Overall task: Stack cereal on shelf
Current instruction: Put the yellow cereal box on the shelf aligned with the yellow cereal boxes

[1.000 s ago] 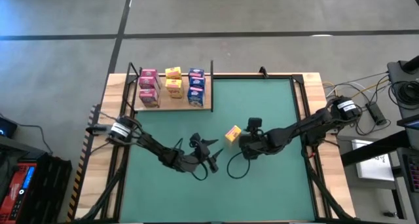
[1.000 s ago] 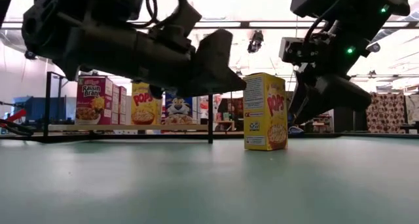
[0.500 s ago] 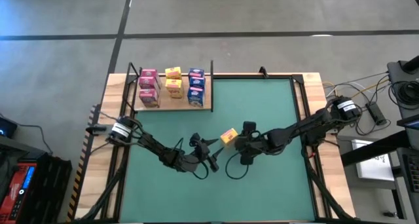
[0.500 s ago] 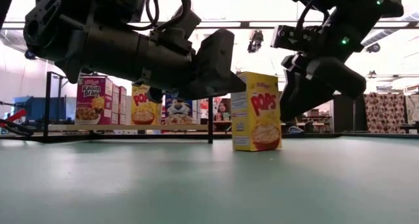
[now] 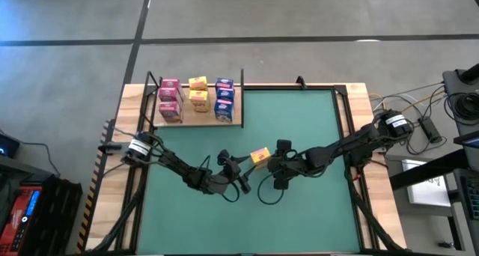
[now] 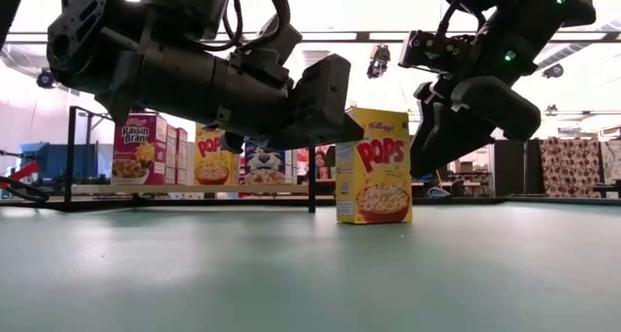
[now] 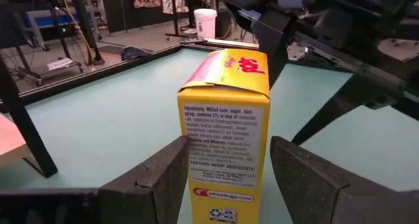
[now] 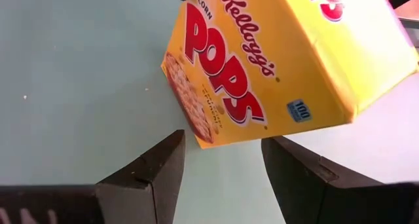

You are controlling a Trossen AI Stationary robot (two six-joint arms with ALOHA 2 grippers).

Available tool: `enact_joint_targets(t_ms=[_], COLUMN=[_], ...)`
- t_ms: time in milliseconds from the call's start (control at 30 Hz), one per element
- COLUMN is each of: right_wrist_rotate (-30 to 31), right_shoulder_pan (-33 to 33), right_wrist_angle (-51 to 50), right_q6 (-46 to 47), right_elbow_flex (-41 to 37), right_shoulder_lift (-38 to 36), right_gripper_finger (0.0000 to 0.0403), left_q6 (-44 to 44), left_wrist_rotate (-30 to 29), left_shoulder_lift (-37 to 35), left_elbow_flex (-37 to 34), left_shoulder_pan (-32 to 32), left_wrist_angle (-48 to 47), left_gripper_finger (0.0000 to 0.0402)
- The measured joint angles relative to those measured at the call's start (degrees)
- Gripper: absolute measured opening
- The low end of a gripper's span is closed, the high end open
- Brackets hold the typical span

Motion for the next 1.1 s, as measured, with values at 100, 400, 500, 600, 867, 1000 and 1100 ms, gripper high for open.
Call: enact_joint_targets(t_ms=[100,400,500,600,867,1000,1100], right_wrist_rotate=[-0.04,-0.17,-0.17,-0.17,-0.15,-0.17,-1.51], right_shoulder_pan=[0.00,0.00,0.00,0.00,0.00,0.00,0.00], right_wrist_angle=[0.04,0.10,0.06,0.04,0.04,0.04,0.04], right_q6=[0.00,-0.02,0.10,0.44,0.44,0.63,0.87], right_elbow_flex=[0.00,-0.02,-0.03,-0.04,-0.04,-0.04,-0.04], right_shoulder_lift=[0.00,0.00,0.00,0.00,0.00,0.00,0.00], right_gripper_finger=[0.0192,0.0192,0.0192,0.0192,0.0192,0.0192,0.0192], left_q6=[0.07,2.25,3.27,5.23,4.80,5.98,5.00], left_wrist_rotate=[0.22,0.07,-1.79,-4.52,-0.89,-2.88,-2.99], left_shoulder_lift=[0.00,-0.62,-0.92,-0.94,-0.99,-1.03,-1.03], left_elbow_flex=[0.00,0.00,0.00,0.00,1.69,2.60,2.59], left_shoulder_pan=[0.00,-1.40,-1.51,-1.51,-1.24,-0.49,0.63], left_wrist_angle=[-0.77,-3.00,-3.26,-3.85,-4.30,-8.10,-9.38], left_gripper_finger=[0.0197,0.0210,0.0232,0.0256,0.0301,0.0304,0.0304])
